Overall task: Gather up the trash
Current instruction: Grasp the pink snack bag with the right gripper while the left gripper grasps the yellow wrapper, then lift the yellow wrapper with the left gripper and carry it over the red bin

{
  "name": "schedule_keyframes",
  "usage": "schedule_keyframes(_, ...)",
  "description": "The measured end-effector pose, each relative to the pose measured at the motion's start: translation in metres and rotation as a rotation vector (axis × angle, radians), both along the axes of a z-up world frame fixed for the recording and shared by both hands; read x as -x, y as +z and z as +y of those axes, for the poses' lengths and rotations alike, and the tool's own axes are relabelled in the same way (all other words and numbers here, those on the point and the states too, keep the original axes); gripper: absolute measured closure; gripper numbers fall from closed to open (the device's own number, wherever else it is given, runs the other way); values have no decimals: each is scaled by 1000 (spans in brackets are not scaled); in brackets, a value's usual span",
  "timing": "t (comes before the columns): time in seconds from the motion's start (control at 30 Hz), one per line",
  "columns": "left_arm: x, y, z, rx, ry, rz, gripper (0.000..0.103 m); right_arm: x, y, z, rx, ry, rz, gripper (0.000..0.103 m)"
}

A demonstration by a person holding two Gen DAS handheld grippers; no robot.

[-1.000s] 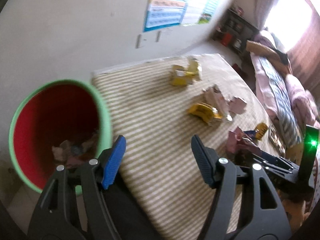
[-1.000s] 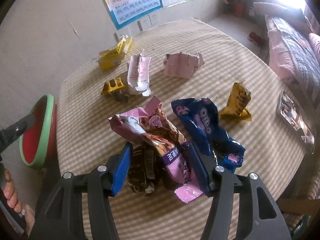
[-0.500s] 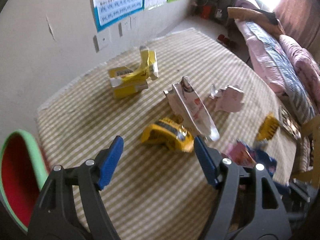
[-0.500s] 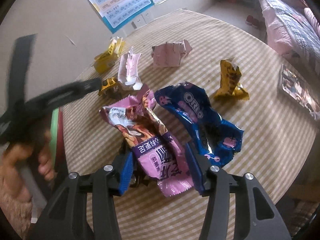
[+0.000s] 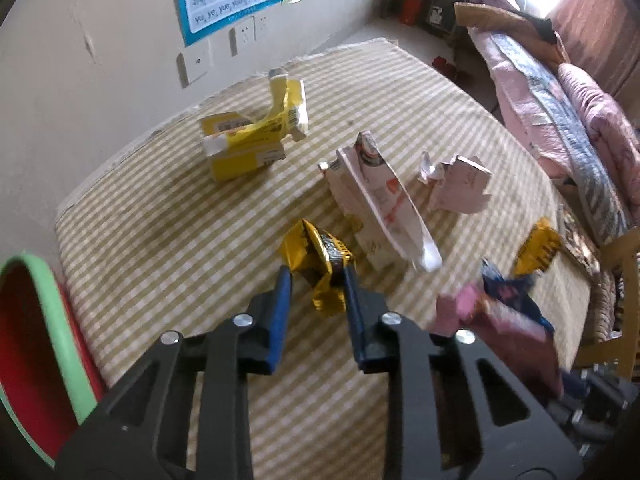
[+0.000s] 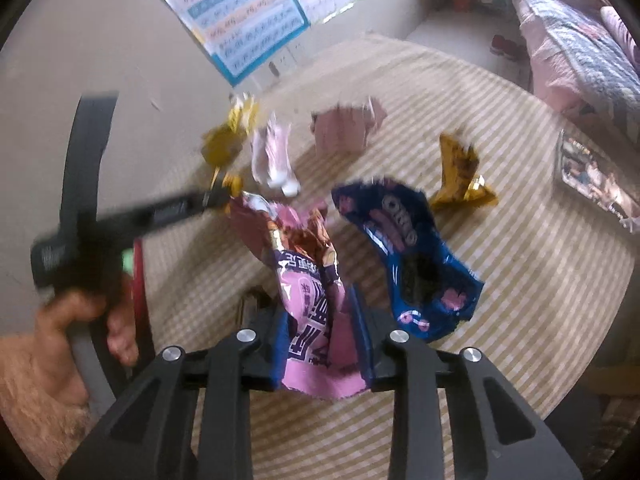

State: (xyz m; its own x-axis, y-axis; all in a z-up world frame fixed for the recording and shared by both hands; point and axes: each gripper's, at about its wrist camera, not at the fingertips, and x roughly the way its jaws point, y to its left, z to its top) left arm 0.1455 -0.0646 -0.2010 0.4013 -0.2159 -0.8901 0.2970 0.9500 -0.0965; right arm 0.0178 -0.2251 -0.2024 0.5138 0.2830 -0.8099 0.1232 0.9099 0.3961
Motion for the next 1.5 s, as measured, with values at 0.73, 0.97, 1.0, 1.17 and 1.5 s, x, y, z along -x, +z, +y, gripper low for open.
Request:
schedule_keyframes(0.73,104,23,90,70,120,-23,80,6,48,60,50,138,-112,78)
schedule_keyframes(0.97,103,15,90,71,115,-1,79,9,25,79,72,237,-24,77)
schedule_keyframes(1.0,103,13,89,71,112,3,79,11,19,81,78,246,-6,77)
schedule_keyframes(1.17,103,11,86,69,100,11,79,16,-13,91,64,297,104,71)
schedule_keyframes(1.5,101,5,89,74,105,36,78,12,-24,97,9,315,135,42)
